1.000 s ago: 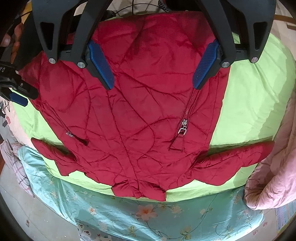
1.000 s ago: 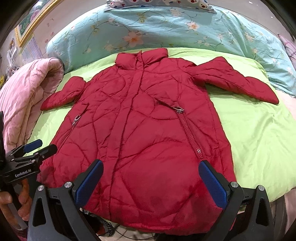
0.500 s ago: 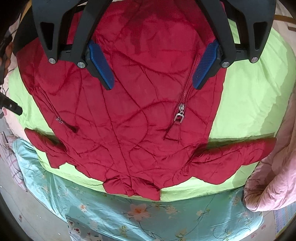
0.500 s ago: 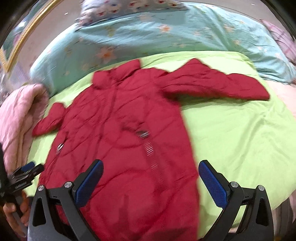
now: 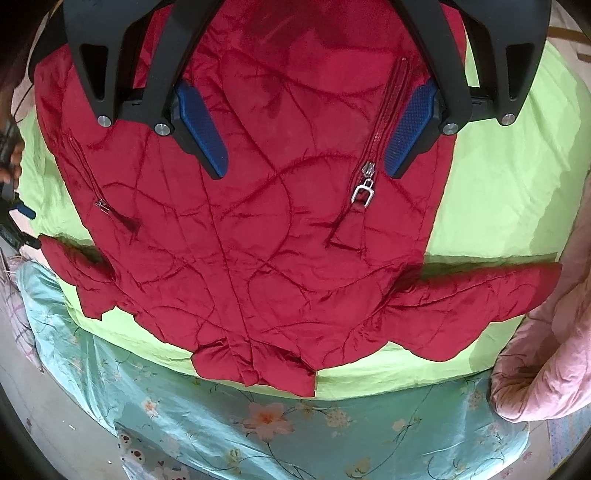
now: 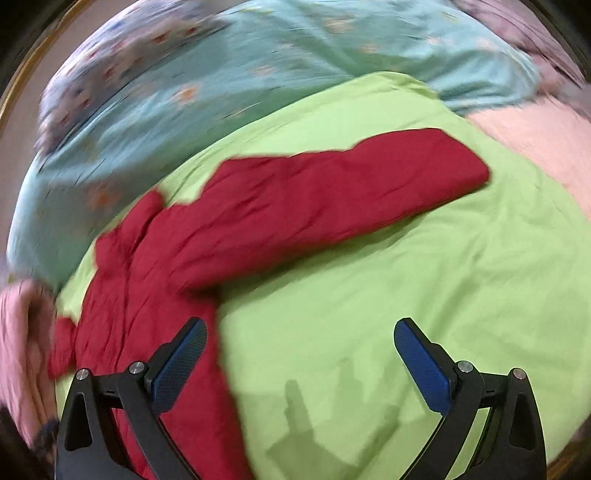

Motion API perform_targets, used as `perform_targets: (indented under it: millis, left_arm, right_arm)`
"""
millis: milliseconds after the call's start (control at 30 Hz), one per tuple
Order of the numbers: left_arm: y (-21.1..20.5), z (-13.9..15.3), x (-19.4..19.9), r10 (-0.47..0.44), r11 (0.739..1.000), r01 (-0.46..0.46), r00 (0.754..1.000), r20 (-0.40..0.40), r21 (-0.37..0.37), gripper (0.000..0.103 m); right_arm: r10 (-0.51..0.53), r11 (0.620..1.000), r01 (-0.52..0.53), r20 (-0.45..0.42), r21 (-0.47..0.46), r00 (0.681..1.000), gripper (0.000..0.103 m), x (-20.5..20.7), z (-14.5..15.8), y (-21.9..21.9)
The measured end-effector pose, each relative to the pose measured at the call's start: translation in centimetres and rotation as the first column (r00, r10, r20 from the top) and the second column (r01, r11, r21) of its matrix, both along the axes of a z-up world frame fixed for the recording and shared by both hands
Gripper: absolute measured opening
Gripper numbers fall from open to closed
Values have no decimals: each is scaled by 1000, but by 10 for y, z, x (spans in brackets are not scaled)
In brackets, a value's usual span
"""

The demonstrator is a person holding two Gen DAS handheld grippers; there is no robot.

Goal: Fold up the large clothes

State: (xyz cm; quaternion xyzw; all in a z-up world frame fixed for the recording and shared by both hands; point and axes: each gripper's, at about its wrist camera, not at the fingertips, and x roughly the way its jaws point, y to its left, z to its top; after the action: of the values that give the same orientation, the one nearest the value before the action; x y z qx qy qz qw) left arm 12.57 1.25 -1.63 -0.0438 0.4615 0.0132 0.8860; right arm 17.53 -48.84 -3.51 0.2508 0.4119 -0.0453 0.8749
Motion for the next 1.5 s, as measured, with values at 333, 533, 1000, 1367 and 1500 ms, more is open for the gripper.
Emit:
perform_targets:
  millis: [333, 533, 1000, 1367, 1500]
  left_arm:
    - [-9, -20, 20, -15, 1000, 15, 998, -55, -3, 87]
    - [-16, -26, 29, -26, 1000, 26, 998, -65, 5, 87]
    - [-9, -30, 41, -22, 1000, 21, 998, -62, -6, 87]
    - [8, -30, 40, -11, 998, 8, 999, -52, -55, 87]
    - [22, -28, 42, -6, 995, 1, 999, -46, -98, 87]
  right_arm:
    - [-256, 959, 258, -31, 120, 966, 67, 47, -33, -112]
    - [-301, 940, 305, -47, 150, 952, 55, 67, -49, -137]
    - [-255, 963, 238, 139, 127, 957, 6, 76, -15, -114]
    - [112, 988, -140, 319, 65, 941, 6, 94, 69, 22]
    - [265, 954, -297, 337, 46, 903, 6, 104, 77, 88]
